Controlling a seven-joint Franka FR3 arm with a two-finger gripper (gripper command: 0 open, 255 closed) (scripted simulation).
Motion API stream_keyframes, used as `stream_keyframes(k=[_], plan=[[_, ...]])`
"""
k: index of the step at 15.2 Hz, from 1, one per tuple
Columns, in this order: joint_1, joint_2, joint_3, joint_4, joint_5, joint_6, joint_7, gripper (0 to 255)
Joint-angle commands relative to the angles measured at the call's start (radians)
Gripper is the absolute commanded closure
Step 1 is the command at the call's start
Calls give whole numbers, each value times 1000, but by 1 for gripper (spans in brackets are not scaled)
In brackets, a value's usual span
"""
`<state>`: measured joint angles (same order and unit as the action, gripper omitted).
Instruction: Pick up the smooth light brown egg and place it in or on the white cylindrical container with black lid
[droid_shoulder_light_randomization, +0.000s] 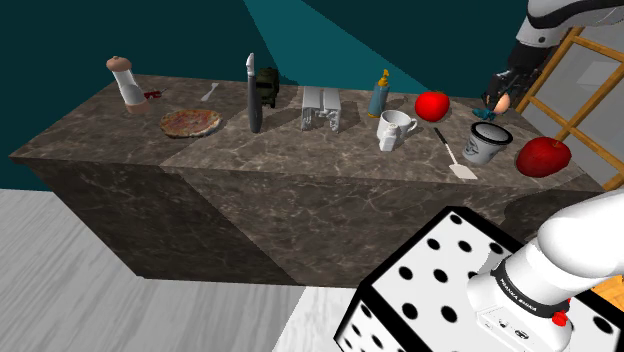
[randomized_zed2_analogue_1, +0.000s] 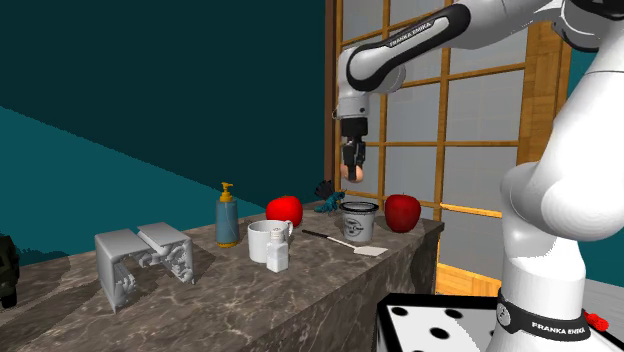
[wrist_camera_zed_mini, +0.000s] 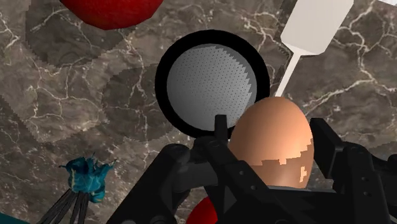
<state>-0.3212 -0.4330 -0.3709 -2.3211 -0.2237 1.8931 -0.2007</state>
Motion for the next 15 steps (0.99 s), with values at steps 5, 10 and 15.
stream_keyframes(k=[5, 10, 15], plan=[[-33, 30, -76, -1, -24, 44, -93, 255], [-34, 50, -88, -52, -28, 115, -91, 255], [-34, 80, -103, -104, -29, 197, -91, 255]])
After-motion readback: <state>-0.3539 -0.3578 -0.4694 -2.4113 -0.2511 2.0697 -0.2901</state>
